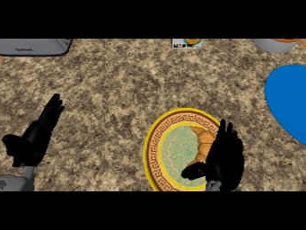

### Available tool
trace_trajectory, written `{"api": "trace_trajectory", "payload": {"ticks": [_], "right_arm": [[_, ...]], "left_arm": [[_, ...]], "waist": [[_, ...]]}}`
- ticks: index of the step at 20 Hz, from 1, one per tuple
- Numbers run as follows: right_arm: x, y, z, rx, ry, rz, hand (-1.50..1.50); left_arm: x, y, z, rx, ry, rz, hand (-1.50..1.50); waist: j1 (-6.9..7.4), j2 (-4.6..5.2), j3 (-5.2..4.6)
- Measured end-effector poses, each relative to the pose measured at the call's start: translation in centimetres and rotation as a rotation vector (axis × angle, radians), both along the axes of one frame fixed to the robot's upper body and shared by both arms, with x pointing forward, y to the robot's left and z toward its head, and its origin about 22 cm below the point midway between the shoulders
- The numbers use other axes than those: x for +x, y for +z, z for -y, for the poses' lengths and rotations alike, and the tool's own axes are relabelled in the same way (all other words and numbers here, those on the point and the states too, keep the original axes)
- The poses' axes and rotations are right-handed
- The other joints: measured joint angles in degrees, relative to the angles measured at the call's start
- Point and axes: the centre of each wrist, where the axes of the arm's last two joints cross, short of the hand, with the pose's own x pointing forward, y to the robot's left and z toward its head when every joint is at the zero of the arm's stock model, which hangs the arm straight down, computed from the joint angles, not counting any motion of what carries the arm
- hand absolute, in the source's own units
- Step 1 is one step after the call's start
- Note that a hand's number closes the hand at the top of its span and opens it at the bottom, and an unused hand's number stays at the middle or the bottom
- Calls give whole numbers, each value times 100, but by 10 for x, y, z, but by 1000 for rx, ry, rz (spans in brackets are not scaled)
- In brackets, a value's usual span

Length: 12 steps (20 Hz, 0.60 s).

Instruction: Pick the croissant from the plate and place it in the plate

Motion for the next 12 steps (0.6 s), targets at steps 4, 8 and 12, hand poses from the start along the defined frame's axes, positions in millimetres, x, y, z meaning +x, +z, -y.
{"api": "trace_trajectory", "payload": {"ticks": [4, 8, 12], "right_arm": [[2, -3, -1, 24, 21, -24, 150], [8, -7, 3, 26, 41, -32, 150], [16, -9, 0, 23, 59, -21, 150]], "left_arm": [[-1, -7, 2, -2, 2, -4, 0], [-2, -7, -1, 4, -3, -4, 0], [-1, -9, 0, 5, -2, -7, 0]], "waist": [[-13, -13, -10], [-28, -53, -47], [-33, -75, -66]]}}
